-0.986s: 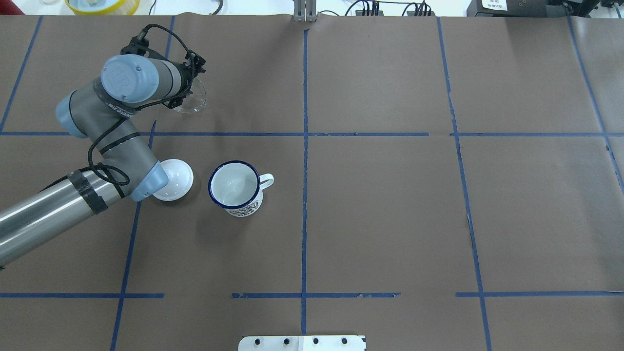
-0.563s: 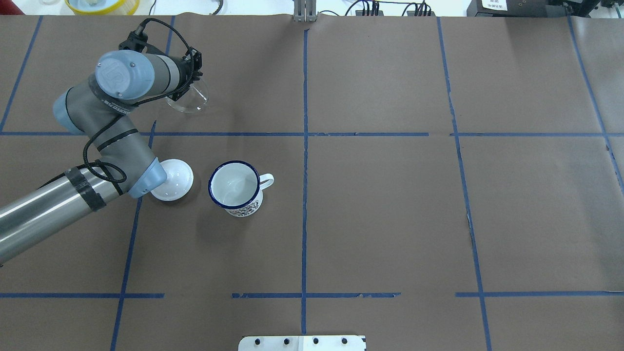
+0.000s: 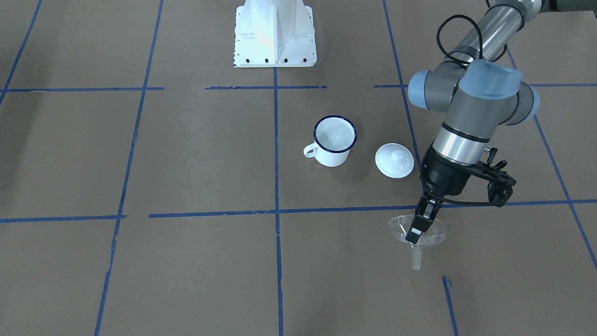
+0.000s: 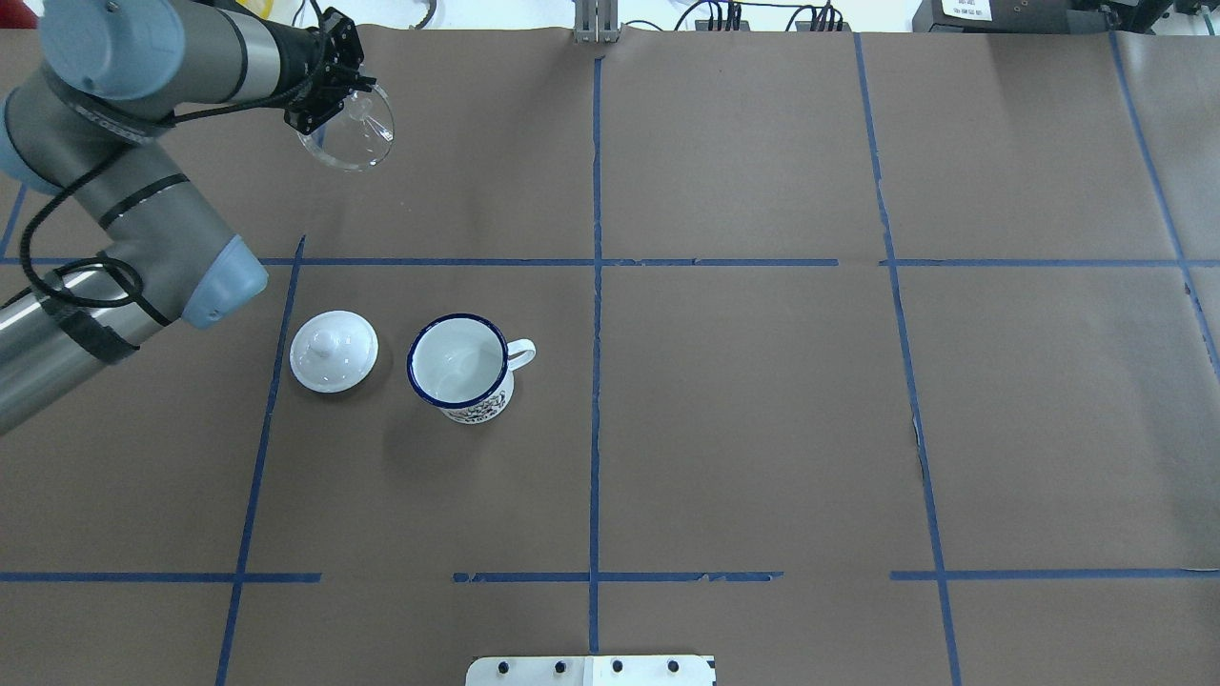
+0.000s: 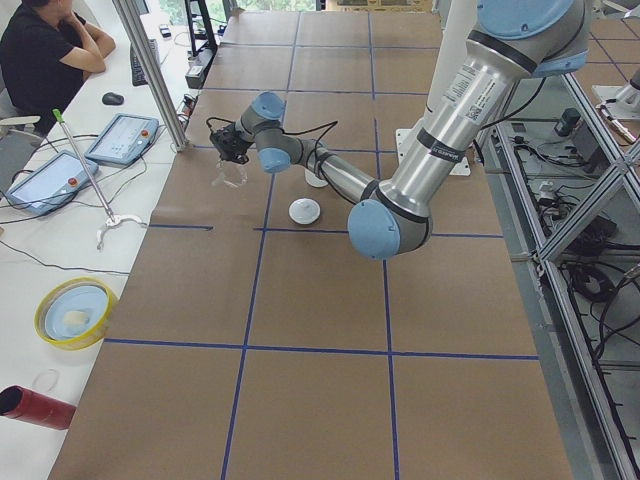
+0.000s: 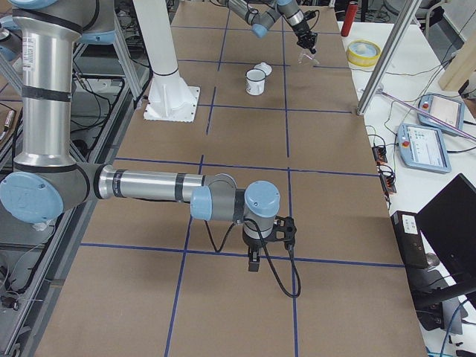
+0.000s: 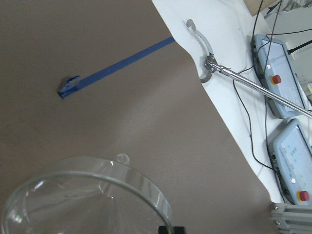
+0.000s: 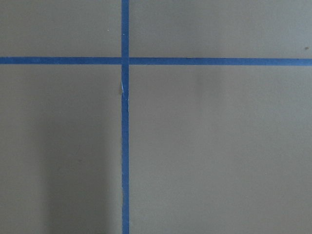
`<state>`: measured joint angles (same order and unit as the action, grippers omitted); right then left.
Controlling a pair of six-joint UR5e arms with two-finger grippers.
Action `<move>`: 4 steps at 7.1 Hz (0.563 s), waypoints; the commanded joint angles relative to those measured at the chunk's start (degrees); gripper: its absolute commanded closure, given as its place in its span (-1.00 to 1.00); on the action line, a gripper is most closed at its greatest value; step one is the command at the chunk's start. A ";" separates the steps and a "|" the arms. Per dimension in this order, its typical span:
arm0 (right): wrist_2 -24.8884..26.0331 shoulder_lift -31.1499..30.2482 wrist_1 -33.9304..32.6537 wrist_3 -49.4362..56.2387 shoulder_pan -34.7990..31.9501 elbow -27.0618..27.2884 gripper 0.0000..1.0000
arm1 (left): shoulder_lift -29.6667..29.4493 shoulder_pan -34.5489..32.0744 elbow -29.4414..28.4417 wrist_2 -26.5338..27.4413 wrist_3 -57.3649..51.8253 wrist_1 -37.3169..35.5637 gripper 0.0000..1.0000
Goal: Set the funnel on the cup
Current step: 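Grasp the glass funnel rim with the left gripper and lift it, then carry the funnel with the left gripper to above the open mug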
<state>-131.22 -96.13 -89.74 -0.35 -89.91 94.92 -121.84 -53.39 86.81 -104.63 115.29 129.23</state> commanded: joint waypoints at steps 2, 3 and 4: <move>0.00 -0.02 0.00 0.00 0.00 0.00 -1.00 | 1.17 -0.92 17.37 -6.38 -12.57 -23.75 1.00; 0.00 -0.02 0.00 0.00 0.00 0.00 -1.00 | 0.99 -0.92 21.08 -9.42 -16.89 -31.07 1.00; 0.00 -0.02 0.00 0.00 0.00 0.00 -1.00 | 0.21 -0.75 23.65 -11.80 -20.85 -37.41 1.00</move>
<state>-131.22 -96.15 -89.74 -0.35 -89.91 94.92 -120.97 -54.27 106.60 -113.68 99.42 100.04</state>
